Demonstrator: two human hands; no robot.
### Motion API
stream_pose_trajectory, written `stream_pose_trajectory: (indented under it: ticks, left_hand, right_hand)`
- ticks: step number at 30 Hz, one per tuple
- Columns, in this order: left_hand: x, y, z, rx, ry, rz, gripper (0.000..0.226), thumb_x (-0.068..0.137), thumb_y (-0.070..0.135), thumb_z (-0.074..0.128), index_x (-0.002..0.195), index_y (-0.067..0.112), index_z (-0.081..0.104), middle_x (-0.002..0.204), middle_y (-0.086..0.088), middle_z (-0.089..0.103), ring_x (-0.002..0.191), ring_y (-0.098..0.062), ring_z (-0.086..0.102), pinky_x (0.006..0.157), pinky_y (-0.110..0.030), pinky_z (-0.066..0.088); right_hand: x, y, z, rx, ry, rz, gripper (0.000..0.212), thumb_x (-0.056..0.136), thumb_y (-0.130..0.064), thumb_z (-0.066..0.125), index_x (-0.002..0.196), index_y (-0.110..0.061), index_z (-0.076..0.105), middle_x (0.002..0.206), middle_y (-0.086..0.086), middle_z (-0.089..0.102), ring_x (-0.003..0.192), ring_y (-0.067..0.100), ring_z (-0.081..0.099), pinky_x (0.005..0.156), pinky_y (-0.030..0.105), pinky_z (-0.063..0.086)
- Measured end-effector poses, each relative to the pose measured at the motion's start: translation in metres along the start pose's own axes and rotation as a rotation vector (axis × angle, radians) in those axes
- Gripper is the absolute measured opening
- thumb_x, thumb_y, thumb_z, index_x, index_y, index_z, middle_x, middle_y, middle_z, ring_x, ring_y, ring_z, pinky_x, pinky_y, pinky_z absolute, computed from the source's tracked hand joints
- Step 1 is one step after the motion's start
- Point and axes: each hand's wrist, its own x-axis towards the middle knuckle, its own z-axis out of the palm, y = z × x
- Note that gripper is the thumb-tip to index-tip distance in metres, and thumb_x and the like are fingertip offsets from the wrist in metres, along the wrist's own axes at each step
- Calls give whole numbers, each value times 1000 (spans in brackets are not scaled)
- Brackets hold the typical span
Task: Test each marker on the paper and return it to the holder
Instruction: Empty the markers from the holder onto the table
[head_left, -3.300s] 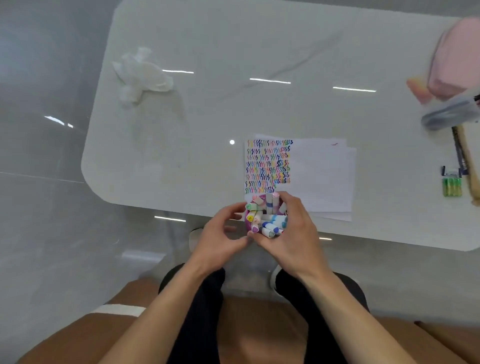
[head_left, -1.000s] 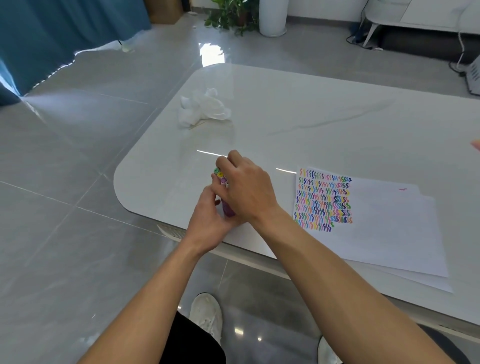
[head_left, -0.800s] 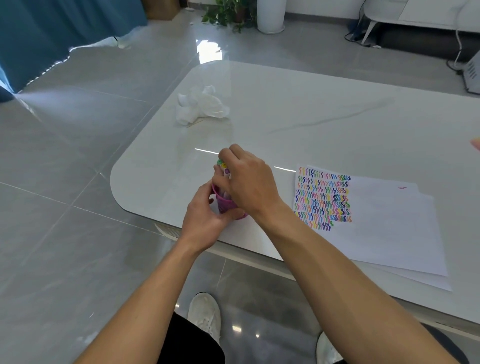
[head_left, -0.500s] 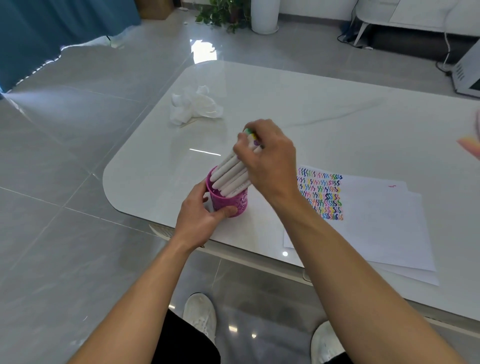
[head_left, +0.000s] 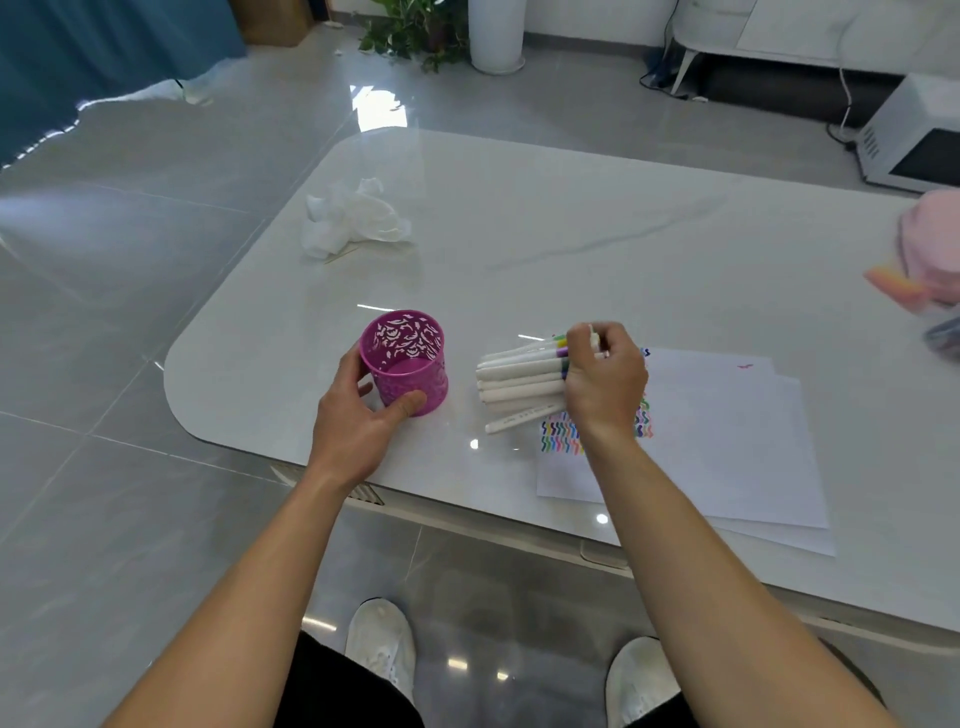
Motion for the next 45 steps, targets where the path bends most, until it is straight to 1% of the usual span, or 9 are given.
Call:
stream_pose_trajectory:
  ticks: [4,13,16,24,29,34,38,42,45]
  left_hand:
    - [10,-5,-11,-52,33,-3,78,77,20,85,143,29,46,136,11,58,124,-10,56,100,-26,48]
    - [20,-14,-19,-67,53,14,77,78,18,85,143,30,47,133,14,60,121,-3,57,93,-15,47]
    - [20,-14,-20,-58,46,16,77,78,19,85,144,30,46,134,14,59,119,1,57,90,-10,47]
    - [20,-15,-19,-58,47,18,77,78,26,85,143,33,46,135,14,59,123,-8,57,105,-34,49]
    - [14,-10,-16,-41,88,13,89,78,25,86,150,40,34,141,15,55,129,-4,53,110,-40,46]
    - [5,-3,-10,-4,153,0,100,81,28,83,157,36,19,154,10,43,139,-9,43,114,-36,39]
    - [-6,3,-3,92,267,52,94,84,27,80,157,30,21,156,7,39,141,-15,41,114,-38,39]
    - [-21,15,8,276,400,223,85,84,17,77,153,19,28,151,-3,39,140,-20,37,114,-41,39]
    - [-29,22,18,450,399,375,87,82,15,77,153,11,26,152,-9,35,140,-26,34,116,-41,37]
  right_hand:
    - [-5,13,33,2,11,34,26,93,-37,57,92,-12,66,83,5,72,77,21,61,69,33,44]
    - [-11,18,82,-192,-7,-10,20,106,-31,48,98,-14,56,100,2,61,83,18,52,68,29,30]
    - [-14,23,80,-269,-28,-62,22,107,-32,45,103,-13,56,101,-1,58,89,21,54,70,30,33]
    - [-19,25,75,-234,-63,-97,26,107,-26,46,122,-13,62,121,4,64,110,22,51,97,39,43]
    - [-22,22,66,-145,-161,5,40,108,-27,43,145,-15,52,141,4,59,130,21,54,114,43,42]
    - [-29,9,48,-12,-245,73,44,111,-27,36,154,-21,43,157,-4,46,144,13,41,118,28,32]
    - [-29,2,25,67,-270,61,42,111,-26,36,151,-22,46,152,-8,50,138,8,45,108,19,32]
    - [-27,8,-10,38,-220,4,31,108,-20,46,136,-21,59,131,-10,64,118,4,56,93,9,42]
    - [-27,19,-43,-67,-196,-65,23,104,-14,53,122,-20,65,115,-9,68,107,6,63,91,19,53]
